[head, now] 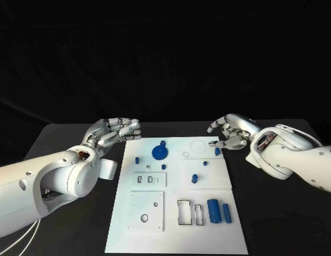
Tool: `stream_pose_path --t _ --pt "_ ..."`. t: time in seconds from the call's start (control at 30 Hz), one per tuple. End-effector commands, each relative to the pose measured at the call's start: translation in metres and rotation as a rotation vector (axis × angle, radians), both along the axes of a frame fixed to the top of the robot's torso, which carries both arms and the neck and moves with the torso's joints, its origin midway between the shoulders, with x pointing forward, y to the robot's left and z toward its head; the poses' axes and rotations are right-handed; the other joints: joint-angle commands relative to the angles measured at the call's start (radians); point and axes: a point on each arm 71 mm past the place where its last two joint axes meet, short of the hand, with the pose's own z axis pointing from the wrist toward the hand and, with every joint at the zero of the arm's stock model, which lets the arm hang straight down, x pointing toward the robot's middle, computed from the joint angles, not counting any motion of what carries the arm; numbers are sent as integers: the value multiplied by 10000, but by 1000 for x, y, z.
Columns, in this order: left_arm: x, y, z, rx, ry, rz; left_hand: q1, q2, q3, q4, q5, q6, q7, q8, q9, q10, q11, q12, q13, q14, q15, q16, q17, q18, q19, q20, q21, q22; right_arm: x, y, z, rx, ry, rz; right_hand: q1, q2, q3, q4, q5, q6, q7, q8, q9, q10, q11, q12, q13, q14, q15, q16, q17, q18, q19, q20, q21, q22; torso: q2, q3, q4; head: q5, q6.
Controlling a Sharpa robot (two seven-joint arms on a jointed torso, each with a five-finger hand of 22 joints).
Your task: Assemble the parts on the task board
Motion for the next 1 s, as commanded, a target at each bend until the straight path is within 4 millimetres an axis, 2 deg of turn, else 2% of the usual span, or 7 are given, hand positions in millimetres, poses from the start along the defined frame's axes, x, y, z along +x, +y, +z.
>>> stream_pose_path --t 0.03,0.13,0.4,0.43,0.57,0.77,1.0 --pt "1 -1 1 -145 -156 -225 23 91 2 -70 -46 -66 190 -55 9 -51 12 -44 -8 -80 2 -36 9 159 -18 79 -58 -14 -3 -6 -4 490 841 995 120 -8 -39 -36 103 74 -44 91 -13 35 -110 40 998 1043 -82 40 2627 84 -21 -31 -13 1673 -89 47 -113 -9 -15" --pt "3 -1 1 -141 -164 -214 23 91 2 -70 -46 -66 190 -55 9 -51 12 -44 -8 -80 2 -36 9 159 -18 79 -58 -14 -2 -26 -7 343 917 754 191 10 -57 -73 288 126 -85 132 -31 85 -145 96 1051 1043 -132 40 2627 65 34 -85 41 1727 -123 73 -146 -42 -66" --pt "3 -2 0 -158 -161 -251 20 92 -5 -73 -39 -67 188 -56 12 -55 11 -44 -8 -82 3 -40 11 159 -20 80 -62 -16 -2 -42 -20 132 1124 358 222 0 -87 -97 431 103 -11 127 -68 95 -19 107 1058 1043 -60 40 2627 50 66 -67 68 1759 -136 106 -141 -65 -153" --pt "4 -2 0 -159 -160 -255 20 92 -5 -73 -39 -67 188 -56 12 -55 11 -44 -8 -82 3 -40 11 159 -20 80 -62 -16 -1 -43 -22 109 1144 292 226 3 -92 -99 458 100 18 127 -77 101 9 115 1065 1043 -37 40 2627 48 68 -53 69 1761 -132 83 -136 -73 -156" --pt "3 -3 0 -166 -161 -268 20 97 -14 -79 -31 -69 187 -56 16 -59 9 -43 -8 -85 4 -45 14 158 -23 81 -66 -18 1 -41 -30 -66 1007 139 212 23 -112 -86 525 90 98 125 -102 145 84 163 1110 1043 28 40 2627 30 119 -8 119 1807 -111 75 -130 -69 -156" --pt "3 -3 0 -175 -162 -288 20 97 -14 -79 -31 -69 187 -56 16 -59 9 -43 -8 -85 4 -45 14 158 -23 81 -66 -18 4 -35 -40 -239 997 25 188 44 -122 -65 542 88 115 126 -116 195 104 216 1161 1043 51 40 2627 6 192 14 195 1871 -106 61 -106 -56 -201" --pt "3 -3 0 -173 -157 -286 20 97 -14 -79 -31 -69 187 -56 16 -59 9 -43 -8 -85 4 -45 14 158 -23 81 -66 -18 6 -28 -48 -306 1105 -30 188 85 -109 -54 569 105 123 137 -126 230 113 250 1191 1043 65 40 2627 -4 227 33 230 1901 -60 82 -66 -80 -230"
